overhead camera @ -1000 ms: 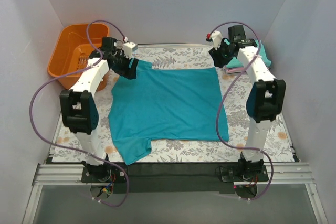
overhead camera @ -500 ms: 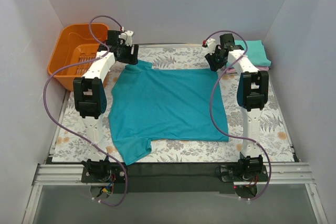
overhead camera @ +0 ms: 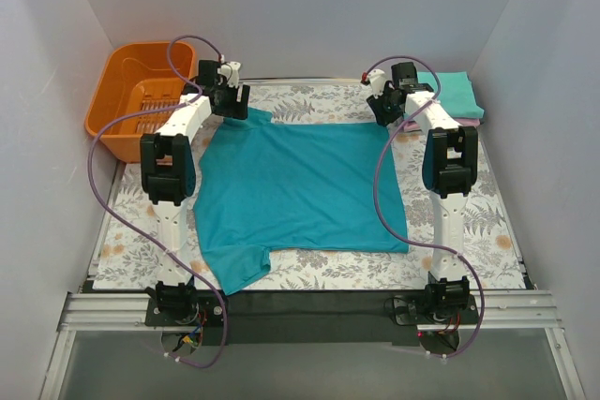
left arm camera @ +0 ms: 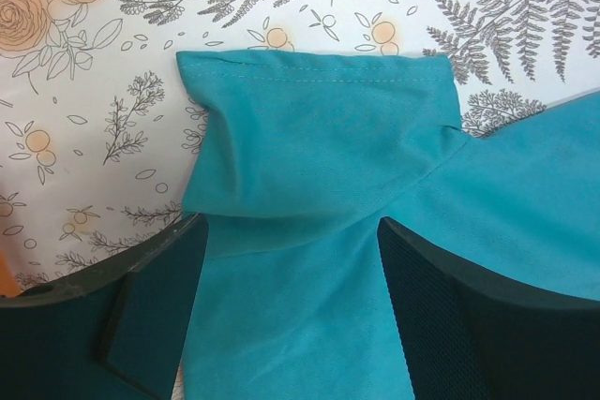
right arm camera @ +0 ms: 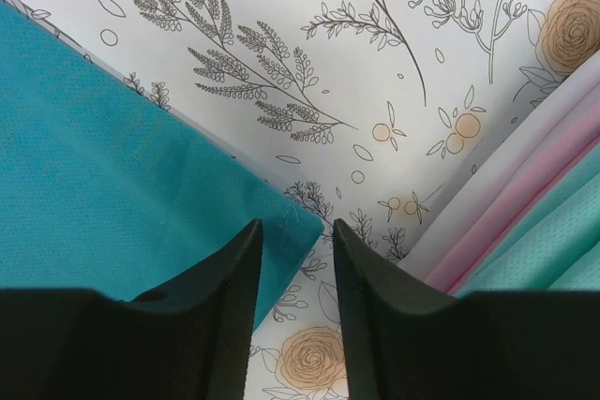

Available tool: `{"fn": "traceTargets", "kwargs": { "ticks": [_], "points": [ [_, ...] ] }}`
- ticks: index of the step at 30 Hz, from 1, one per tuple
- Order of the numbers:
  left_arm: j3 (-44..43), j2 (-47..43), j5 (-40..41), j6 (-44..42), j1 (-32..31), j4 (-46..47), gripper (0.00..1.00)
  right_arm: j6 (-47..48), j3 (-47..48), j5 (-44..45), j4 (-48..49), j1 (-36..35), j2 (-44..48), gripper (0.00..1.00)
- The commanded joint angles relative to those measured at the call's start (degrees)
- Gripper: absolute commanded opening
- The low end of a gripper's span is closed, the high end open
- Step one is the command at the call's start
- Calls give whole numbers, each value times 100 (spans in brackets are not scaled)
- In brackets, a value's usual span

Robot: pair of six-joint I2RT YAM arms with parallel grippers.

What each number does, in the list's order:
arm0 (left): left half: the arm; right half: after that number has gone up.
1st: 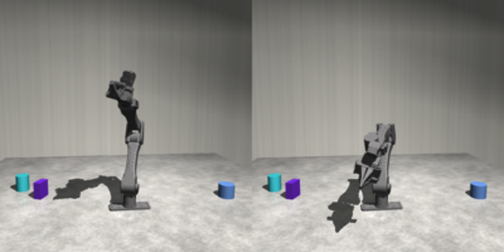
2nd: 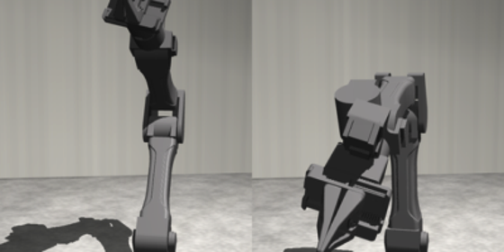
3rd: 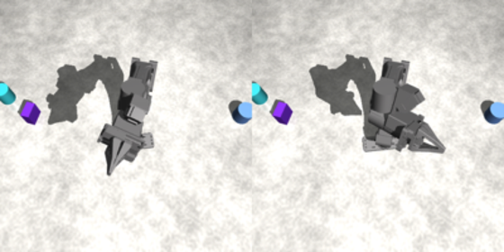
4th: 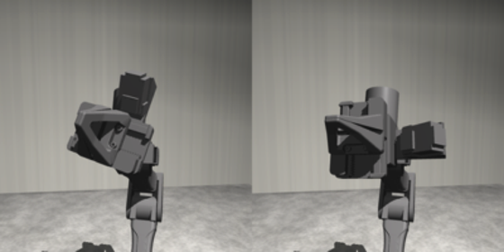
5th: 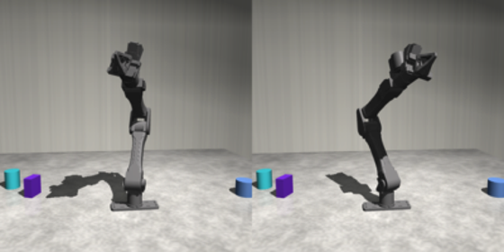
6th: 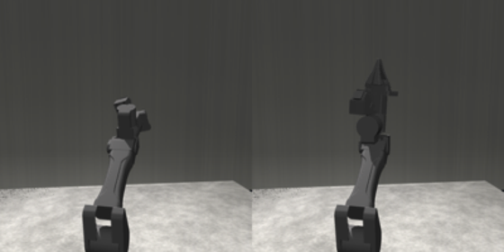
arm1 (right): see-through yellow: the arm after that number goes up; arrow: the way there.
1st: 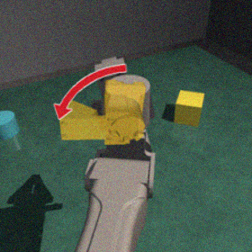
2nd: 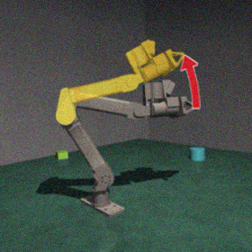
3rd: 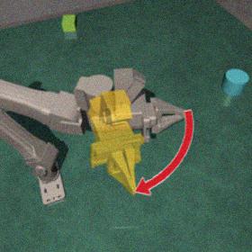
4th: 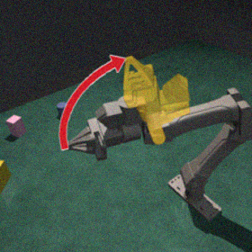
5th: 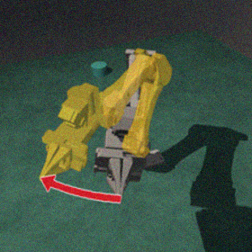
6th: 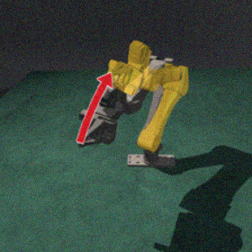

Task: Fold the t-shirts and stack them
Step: Flatten the tshirt out

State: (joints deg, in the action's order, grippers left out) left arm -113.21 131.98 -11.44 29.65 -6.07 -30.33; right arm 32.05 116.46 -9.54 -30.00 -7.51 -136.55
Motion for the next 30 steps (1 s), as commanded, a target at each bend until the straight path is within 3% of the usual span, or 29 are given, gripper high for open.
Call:
{"fn": "traceTargets", "kwargs": {
  "ticks": [1,3,6,7,8,20,27,28,30],
  "points": [
    [-298,-50,177,15,18,159,68,-15,122,-83,179,21,-64,33],
    [-403,73,221,23,18,176,69,20,70,-83,179,21,-82,28],
    [-622,318,344,15,18,194,70,20,52,-39,170,39,-109,14],
    [-693,389,484,15,18,176,70,46,26,-30,170,30,-100,4],
    [-755,442,546,23,18,168,70,55,25,-22,178,30,-91,1],
    [-1037,969,643,-170,18,211,64,55,-62,-101,179,39,208,1],
    [-1177,1084,617,-100,18,361,34,99,-54,-74,170,39,287,1],
    [-1195,1058,599,-74,18,396,21,117,-54,-83,170,30,322,1],
    [-1195,962,582,-56,18,492,9,126,-36,-92,179,30,366,1]
  ]
}}
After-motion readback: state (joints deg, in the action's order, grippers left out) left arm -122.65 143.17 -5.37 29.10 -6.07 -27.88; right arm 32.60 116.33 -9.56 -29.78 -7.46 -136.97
